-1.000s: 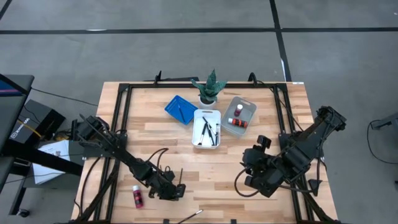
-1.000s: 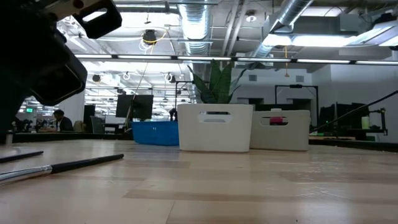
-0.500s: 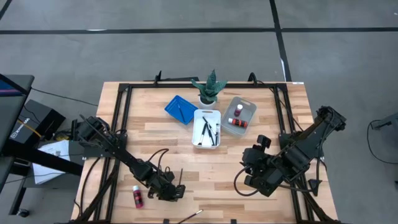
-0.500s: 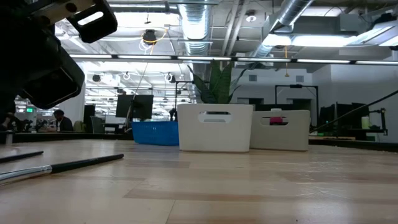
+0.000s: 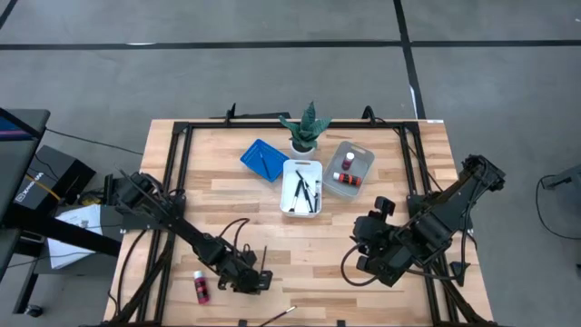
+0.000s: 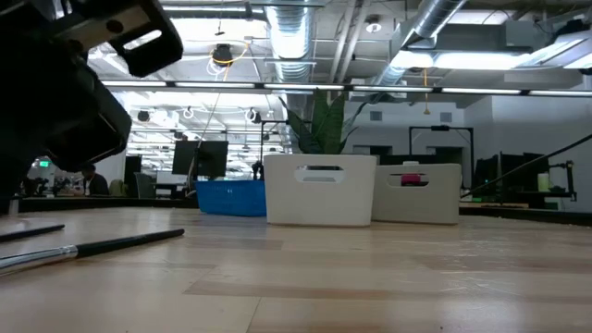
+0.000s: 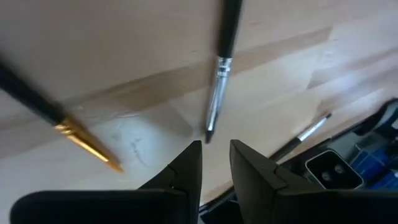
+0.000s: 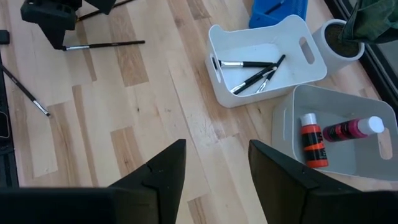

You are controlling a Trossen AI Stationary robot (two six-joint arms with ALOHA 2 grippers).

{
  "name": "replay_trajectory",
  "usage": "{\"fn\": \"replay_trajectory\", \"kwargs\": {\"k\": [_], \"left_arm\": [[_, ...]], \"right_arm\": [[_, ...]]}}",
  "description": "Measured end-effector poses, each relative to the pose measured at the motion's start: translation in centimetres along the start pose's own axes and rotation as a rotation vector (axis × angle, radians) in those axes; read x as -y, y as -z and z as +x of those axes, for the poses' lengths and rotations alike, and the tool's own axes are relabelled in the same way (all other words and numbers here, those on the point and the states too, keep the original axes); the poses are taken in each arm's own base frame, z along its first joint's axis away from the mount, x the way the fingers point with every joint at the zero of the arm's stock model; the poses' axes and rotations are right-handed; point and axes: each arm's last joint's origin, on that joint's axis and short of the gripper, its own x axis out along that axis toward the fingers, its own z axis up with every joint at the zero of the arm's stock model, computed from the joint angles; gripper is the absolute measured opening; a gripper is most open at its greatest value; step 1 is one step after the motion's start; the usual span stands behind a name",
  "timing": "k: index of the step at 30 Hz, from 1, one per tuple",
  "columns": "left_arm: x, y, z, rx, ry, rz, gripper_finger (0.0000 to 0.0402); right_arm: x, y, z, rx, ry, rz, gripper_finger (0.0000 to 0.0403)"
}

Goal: Pick & Place Paint Supplies
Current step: Put the small black paint brush into the blue bin

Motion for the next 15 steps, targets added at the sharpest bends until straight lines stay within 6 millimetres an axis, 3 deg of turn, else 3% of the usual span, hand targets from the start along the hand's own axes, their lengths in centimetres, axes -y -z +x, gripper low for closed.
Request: {"fn": "replay_trajectory", "kwargs": {"k": [9,15], "left_arm": [[1.1,0.5,2.6,-0.064,-0.027,0.011,0.0076],[1.1,0.5,2.2,0.0,-0.018,-0.015,0.0076]], "right_arm": [[0.0,0.1,0.0,-0.006,0.006,-0.012,0.017],[0.1,0.1,0.0,-0.01,0.006,-0.013,0.017]]}}
